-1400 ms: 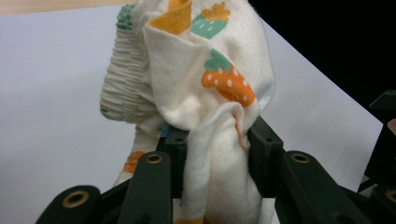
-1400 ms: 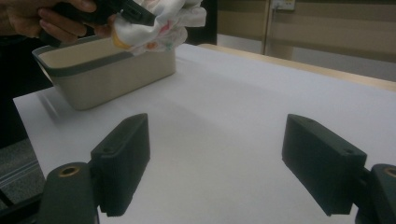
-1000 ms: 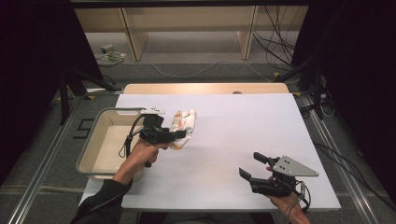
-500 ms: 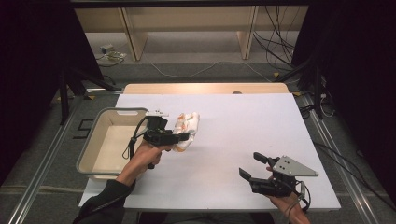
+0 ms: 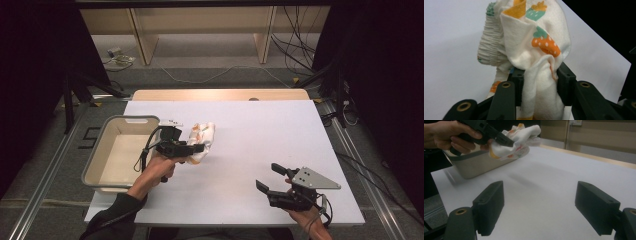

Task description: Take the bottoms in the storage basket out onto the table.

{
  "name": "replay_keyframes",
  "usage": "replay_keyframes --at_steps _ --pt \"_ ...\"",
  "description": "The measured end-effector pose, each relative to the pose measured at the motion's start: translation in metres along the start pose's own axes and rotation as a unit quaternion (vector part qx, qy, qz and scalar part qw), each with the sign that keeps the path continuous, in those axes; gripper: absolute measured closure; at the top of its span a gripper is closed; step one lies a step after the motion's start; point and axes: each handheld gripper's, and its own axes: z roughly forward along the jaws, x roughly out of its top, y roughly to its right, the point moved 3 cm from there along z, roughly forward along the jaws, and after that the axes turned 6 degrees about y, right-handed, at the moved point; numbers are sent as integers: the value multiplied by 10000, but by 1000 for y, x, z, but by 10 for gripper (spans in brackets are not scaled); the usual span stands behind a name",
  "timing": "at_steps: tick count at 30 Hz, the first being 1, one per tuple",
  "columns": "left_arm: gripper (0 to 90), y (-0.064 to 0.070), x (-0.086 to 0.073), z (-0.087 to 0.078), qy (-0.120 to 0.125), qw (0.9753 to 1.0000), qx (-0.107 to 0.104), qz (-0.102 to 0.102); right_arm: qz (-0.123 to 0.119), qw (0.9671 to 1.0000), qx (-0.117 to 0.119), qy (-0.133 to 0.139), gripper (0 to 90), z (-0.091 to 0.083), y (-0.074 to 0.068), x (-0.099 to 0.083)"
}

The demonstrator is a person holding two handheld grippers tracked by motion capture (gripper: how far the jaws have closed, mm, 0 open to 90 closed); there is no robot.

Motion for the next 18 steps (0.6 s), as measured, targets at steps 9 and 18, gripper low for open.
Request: replay_keyframes --at_steps 9,18 --pt "651 -1 -5 6 -71 10000 17 7 7 10000 8 5 242 0 0 0" --pt "647 -2 -9 12 -128 9999 25 -12 6 10000 8 8 243 0 0 0"
